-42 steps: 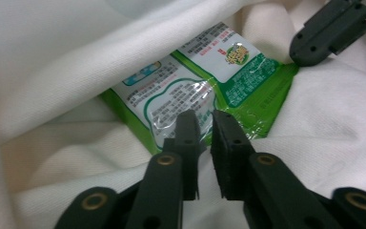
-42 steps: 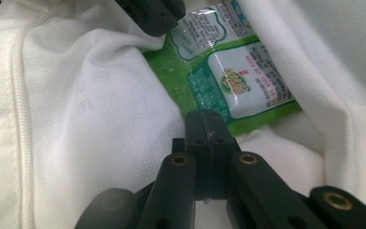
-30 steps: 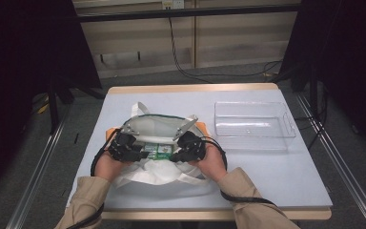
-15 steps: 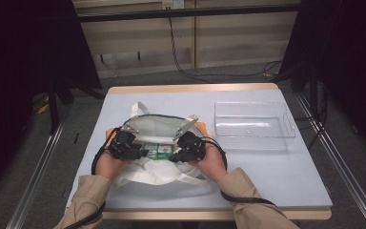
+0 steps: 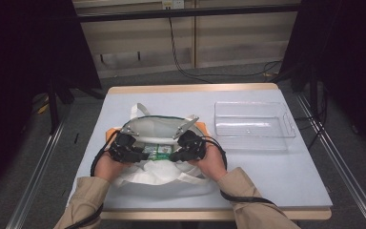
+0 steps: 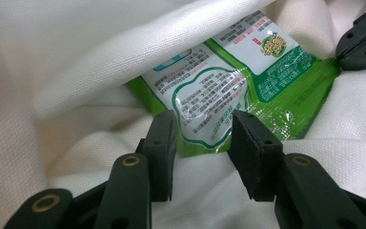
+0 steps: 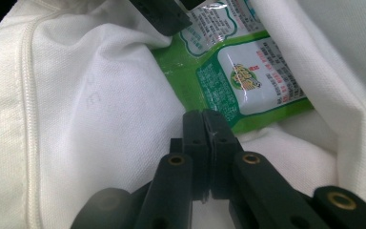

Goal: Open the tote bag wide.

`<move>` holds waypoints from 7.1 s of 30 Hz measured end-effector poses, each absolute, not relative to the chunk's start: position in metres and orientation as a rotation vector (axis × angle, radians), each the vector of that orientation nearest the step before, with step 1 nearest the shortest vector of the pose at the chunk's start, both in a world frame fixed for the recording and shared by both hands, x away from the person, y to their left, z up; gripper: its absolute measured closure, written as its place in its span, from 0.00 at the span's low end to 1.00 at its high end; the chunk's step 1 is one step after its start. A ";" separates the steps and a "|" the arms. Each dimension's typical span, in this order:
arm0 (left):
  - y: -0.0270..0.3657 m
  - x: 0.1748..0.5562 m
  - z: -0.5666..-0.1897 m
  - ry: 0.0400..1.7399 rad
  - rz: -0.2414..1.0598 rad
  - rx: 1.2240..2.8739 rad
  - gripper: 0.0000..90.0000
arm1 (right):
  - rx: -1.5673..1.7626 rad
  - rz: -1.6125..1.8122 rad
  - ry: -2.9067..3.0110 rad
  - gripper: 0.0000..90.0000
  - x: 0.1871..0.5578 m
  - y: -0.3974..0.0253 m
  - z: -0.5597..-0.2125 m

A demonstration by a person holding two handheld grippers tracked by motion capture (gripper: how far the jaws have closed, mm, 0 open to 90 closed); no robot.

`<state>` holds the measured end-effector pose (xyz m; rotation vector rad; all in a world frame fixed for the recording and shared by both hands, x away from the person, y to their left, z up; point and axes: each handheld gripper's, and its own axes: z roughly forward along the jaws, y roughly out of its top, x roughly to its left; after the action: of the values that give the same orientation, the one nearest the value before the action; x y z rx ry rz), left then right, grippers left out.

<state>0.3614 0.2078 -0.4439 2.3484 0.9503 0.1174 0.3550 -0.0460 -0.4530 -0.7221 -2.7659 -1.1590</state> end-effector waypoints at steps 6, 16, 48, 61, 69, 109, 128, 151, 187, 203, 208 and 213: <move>0.207 0.361 -0.443 0.944 0.118 2.352 0.67 | -0.689 -1.103 -2.767 0.98 0.354 -0.046 -0.454; 0.208 0.359 -0.443 0.940 0.112 2.355 0.67 | -0.715 -1.141 -2.792 0.84 0.353 -0.049 -0.455; 0.206 0.358 -0.444 0.936 0.111 2.340 0.67 | -0.603 -1.063 -2.822 1.00 0.354 -0.027 -0.452; 0.209 0.355 -0.442 0.902 0.121 2.338 0.65 | -0.685 -1.130 -2.785 1.00 0.363 -0.037 -0.437; 0.210 0.352 -0.441 0.903 0.114 2.340 0.65 | -0.650 -1.169 -2.787 0.94 0.358 -0.035 -0.442; 0.212 0.352 -0.439 0.884 0.104 2.342 0.64 | -0.665 -1.138 -2.788 0.85 0.359 -0.036 -0.437; 0.211 0.352 -0.440 0.892 0.113 2.331 0.64 | -0.631 -1.064 -2.873 0.99 0.361 -0.029 -0.450; 0.220 0.345 -0.437 0.848 0.108 2.370 0.77 | -0.806 -1.114 -2.859 1.00 0.372 -0.047 -0.408; 0.211 0.349 -0.416 0.834 0.113 2.276 0.50 | -0.874 -1.232 -2.796 1.00 0.379 -0.053 -0.389; 0.203 0.347 -0.415 0.756 0.243 2.313 0.70 | -0.823 -1.247 -2.786 1.00 0.378 -0.050 -0.389; 0.204 0.347 -0.408 0.759 0.279 2.326 0.94 | -0.835 -1.253 -2.756 1.00 0.377 -0.052 -0.390; 0.204 0.350 -0.402 0.774 0.251 2.333 1.00 | -0.793 -1.261 -2.757 1.00 0.376 -0.053 -0.391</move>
<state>0.3498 0.2044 -0.4015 2.3328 0.7743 0.2511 0.3763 -0.0526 -0.3910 -0.7935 -2.7575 -1.2608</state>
